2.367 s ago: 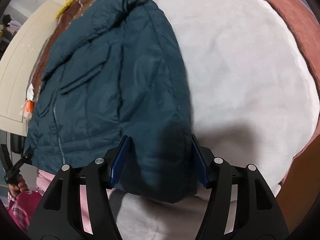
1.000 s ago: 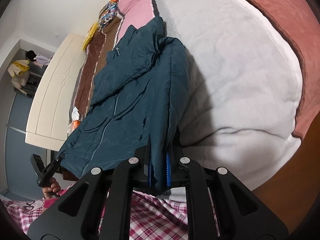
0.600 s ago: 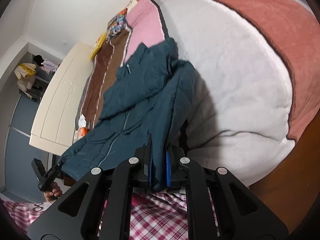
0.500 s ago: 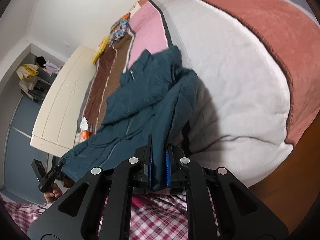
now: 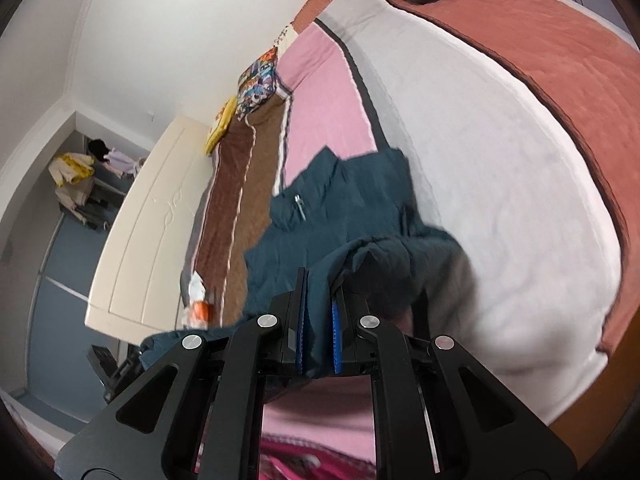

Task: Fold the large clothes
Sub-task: 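Lift the hem with both grippers and fold it toward the collar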

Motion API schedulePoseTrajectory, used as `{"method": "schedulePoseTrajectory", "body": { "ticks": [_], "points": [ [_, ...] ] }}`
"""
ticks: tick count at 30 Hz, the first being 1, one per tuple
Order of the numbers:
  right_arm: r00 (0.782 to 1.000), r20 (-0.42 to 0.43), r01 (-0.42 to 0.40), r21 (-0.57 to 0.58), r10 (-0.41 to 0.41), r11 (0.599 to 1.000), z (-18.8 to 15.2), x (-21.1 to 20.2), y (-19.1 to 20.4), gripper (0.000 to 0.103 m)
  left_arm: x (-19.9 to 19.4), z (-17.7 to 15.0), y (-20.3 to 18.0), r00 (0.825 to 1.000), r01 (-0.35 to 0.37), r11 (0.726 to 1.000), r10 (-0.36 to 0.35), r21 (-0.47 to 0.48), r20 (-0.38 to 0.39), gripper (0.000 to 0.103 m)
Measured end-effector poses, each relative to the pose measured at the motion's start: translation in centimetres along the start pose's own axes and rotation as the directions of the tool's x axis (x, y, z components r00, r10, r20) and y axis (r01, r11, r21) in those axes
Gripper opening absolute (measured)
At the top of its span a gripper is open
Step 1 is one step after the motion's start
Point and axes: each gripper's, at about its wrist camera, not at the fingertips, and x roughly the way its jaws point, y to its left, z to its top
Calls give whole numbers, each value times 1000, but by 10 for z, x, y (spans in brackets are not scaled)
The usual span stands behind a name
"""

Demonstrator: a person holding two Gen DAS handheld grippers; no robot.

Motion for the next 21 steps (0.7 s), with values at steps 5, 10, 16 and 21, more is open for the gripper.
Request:
{"method": "schedulePoseTrajectory", "body": {
  "ticks": [5, 10, 16, 21],
  "points": [
    [1000, 0, -20, 38, 20, 999, 54, 36, 4, 11, 36, 44, -3, 1000, -9, 1000, 9, 11, 7, 12],
    [1000, -2, 6, 78, -6, 997, 110, 83, 2, 11, 91, 94, -4, 1000, -24, 1000, 24, -4, -8, 12],
    [998, -8, 67, 123, -66, 990, 170, 147, -10, 11, 169, 147, 1, 996, -90, 996, 89, -23, -28, 12],
    [990, -63, 139, 175, -130, 975, 209, 218, -40, 11, 249, 175, 16, 988, -142, 988, 137, -65, -74, 12]
  ]
}}
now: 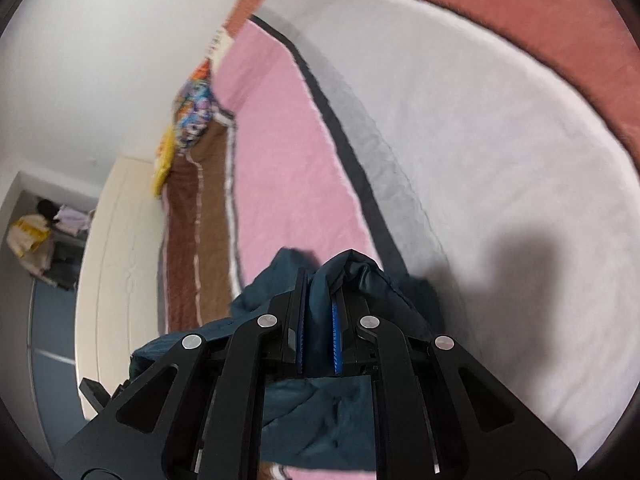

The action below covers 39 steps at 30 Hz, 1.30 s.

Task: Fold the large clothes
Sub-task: 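Lift the hem with both grippers and fold it toward the collar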

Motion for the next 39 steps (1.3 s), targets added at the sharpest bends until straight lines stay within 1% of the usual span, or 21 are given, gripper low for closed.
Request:
{"method": "schedulePoseTrajectory", "body": {
  "ticks": [3, 5, 8, 10, 13, 16, 19, 21, 24, 26, 28, 30, 31, 32, 34, 35, 36, 37, 38, 39],
  "points": [
    [999, -28, 28, 30, -28, 999, 21, 40, -12, 11, 38, 11, 2, 999, -26, 999, 25, -30, -25, 12],
    [998, -39, 44, 40, -43, 998, 32, 62, -19, 11, 66, 18, 7, 999, -31, 998, 29, -54, -40, 12],
    [996, -56, 70, 55, -67, 996, 49, 93, -28, 11, 101, 26, 10, 997, -54, 997, 50, -60, -65, 12],
    [994, -69, 92, 63, -88, 994, 55, 114, -36, 11, 127, 25, 14, 993, -80, 994, 74, -68, -89, 12],
    [989, -81, 128, 56, -123, 990, 58, 138, -43, 11, 162, 19, 27, 986, -111, 989, 98, -94, -135, 12],
    [984, -101, 152, 51, -146, 987, 55, 160, -54, 11, 186, 6, 36, 981, -121, 987, 102, -109, -167, 13],
    [983, -114, 154, 59, -147, 986, 49, 173, -68, 8, 204, -6, 44, 974, -130, 984, 103, -122, -202, 15],
    [983, -116, 150, 54, -143, 987, 49, 175, -72, 9, 212, -9, 46, 969, -134, 982, 103, -130, -223, 16],
    [979, -128, 166, 38, -160, 985, 50, 173, -68, 9, 211, -8, 49, 970, -131, 977, 91, -166, -227, 17],
    [976, -136, 175, 28, -170, 984, 52, 172, -63, 12, 208, -6, 51, 969, -132, 972, 86, -195, -231, 18],
    [975, -144, 179, 41, -171, 983, 54, 169, -60, 15, 201, -2, 54, 972, -124, 964, 71, -234, -224, 22],
    [979, -143, 159, 73, -148, 985, 57, 162, -58, 21, 190, 3, 59, 978, -94, 956, 37, -277, -205, 28],
    [981, -143, 145, 87, -131, 986, 59, 161, -56, 22, 180, 8, 62, 983, -59, 949, 0, -311, -186, 33],
    [984, -144, 120, 105, -105, 987, 62, 156, -56, 25, 174, 11, 63, 985, -36, 944, -21, -329, -171, 35],
    [988, -138, 83, 127, -65, 988, 66, 147, -53, 31, 157, 19, 64, 990, 9, 933, -58, -360, -126, 43],
    [991, -129, 54, 141, -35, 989, 68, 141, -52, 35, 148, 23, 64, 993, 24, 931, -65, -365, -99, 46],
    [992, -123, 29, 156, -10, 987, 70, 135, -51, 41, 134, 28, 64, 998, 27, 932, -49, -360, -51, 55],
    [993, -120, 13, 170, 8, 985, 71, 133, -50, 44, 127, 32, 64, 999, 25, 934, -34, -356, -17, 61],
    [993, -114, -15, 192, 38, 981, 73, 129, -51, 48, 117, 38, 64, 1000, 23, 937, -16, -348, 22, 61],
    [993, -108, -27, 203, 50, 979, 74, 128, -50, 51, 110, 42, 63, 999, 21, 940, -7, -340, 42, 61]
  ]
}}
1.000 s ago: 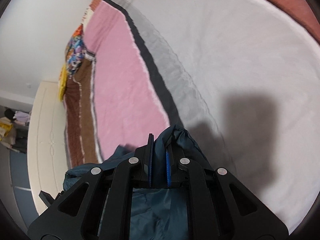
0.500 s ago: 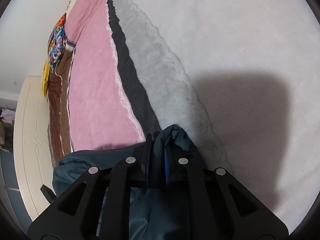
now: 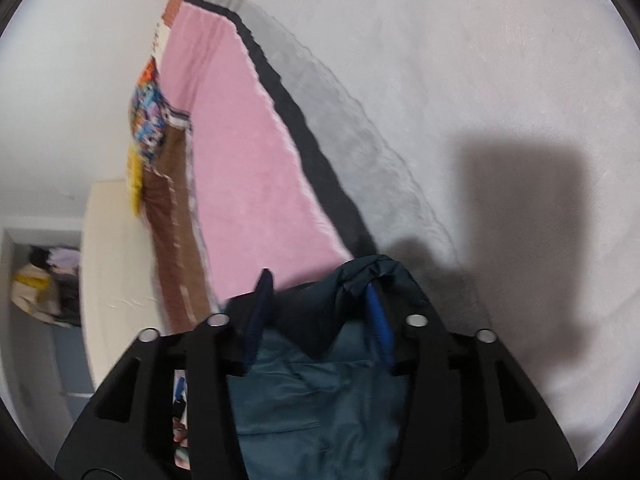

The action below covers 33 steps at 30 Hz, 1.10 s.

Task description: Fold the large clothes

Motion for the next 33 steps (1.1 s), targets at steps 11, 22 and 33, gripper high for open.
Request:
{"method": "schedulePoseTrajectory", "body": {
  "ticks": [11, 22, 33],
  "points": [
    [960, 240, 241, -431, -148, 869, -78, -49, 77, 34, -18, -88, -130, 997, 72, 857, -49, 511, -59, 46],
    [944, 155, 311, -721, -293, 619, -183, 63, 108, 18, 93, -175, -180, 973, 55, 760, 103, 647, -204, 32],
    [890, 223, 442, -635, -397, 634, -144, 94, 66, 13, 126, -179, -160, 967, 42, 815, 113, 578, -230, 19]
  ]
}}
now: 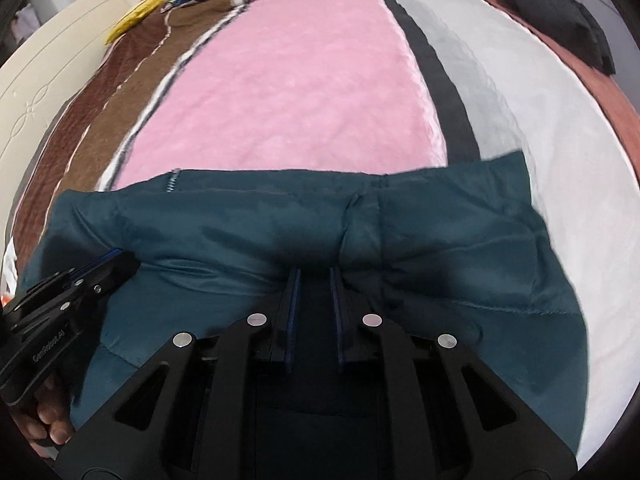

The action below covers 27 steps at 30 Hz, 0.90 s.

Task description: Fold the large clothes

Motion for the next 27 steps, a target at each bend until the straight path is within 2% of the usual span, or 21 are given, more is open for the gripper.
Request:
{"method": "schedulePoseTrajectory", "body": {
  "ticks": [9, 13, 15, 16, 19, 22, 25, 27],
  "points": [
    [1000, -5, 25, -2, -25, 1000, -5, 8, 1, 12, 8, -1, 1, 1000, -11, 1000, 11, 2, 0, 18],
    [999, 7, 42, -28, -42, 999, -3, -10, 8, 13, -28, 0, 10, 999, -7, 1000, 8, -20, 42, 18],
    [999, 37, 14, -20, -13, 1000, -7, -32, 6, 14, -57, -3, 22, 997, -3, 1000, 4, -19, 82, 18],
    [999, 50, 1, -12, 0, 1000, -10, -42, 5, 14, -79, -8, 35, 993, -32, 999, 34, -22, 111, 23],
    [994, 109, 9, -25, -6, 1000, -35, -84, 3, 14, -122, -22, 68, 983, -109, 993, 113, -38, 143, 27],
    [985, 141, 107, -14, -103, 994, -77, -109, -10, 16, -159, -55, 106, 973, -181, 981, 189, -67, 135, 28],
    [984, 115, 132, 25, -134, 991, -119, -112, -29, 16, -164, -88, 125, 971, -221, 972, 227, -75, 80, 29],
    [987, 98, 124, 49, -129, 991, -130, -108, -37, 16, -158, -102, 132, 970, -232, 970, 236, -69, 61, 30]
  ]
}}
